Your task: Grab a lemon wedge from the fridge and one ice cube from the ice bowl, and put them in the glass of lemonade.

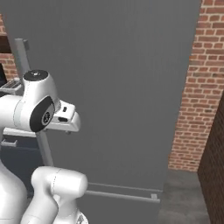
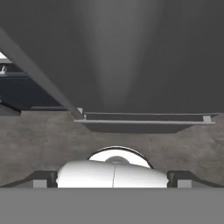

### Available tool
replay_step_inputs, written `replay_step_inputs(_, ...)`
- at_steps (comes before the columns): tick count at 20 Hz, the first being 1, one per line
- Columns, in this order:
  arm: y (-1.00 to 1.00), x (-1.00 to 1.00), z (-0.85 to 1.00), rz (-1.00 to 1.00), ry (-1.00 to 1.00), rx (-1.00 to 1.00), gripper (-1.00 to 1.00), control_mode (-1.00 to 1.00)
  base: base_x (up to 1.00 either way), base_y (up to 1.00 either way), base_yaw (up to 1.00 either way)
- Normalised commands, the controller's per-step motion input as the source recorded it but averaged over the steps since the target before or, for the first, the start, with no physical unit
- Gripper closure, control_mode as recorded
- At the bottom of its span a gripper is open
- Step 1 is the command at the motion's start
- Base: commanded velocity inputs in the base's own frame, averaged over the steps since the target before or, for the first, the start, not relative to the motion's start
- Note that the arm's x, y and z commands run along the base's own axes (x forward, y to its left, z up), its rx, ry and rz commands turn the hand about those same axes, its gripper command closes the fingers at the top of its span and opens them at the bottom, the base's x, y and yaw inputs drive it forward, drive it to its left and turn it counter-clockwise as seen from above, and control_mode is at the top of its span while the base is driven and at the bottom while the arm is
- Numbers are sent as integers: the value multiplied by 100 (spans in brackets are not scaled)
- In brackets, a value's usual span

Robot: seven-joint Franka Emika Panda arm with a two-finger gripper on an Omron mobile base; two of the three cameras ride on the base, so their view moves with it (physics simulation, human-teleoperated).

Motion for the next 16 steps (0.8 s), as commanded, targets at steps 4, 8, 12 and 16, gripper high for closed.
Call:
replay_step_inputs(4,0,0,0,0,0,0,-100,100,-1,61,-12)
replay_step_inputs(8,0,0,0,0,0,0,-100,100,0,68,-12)
replay_step_inputs(12,0,0,0,0,0,0,-100,100,1,57,-19)
replay_step_inputs(16,0,0,0,0,0,0,-100,100,1,48,-25)
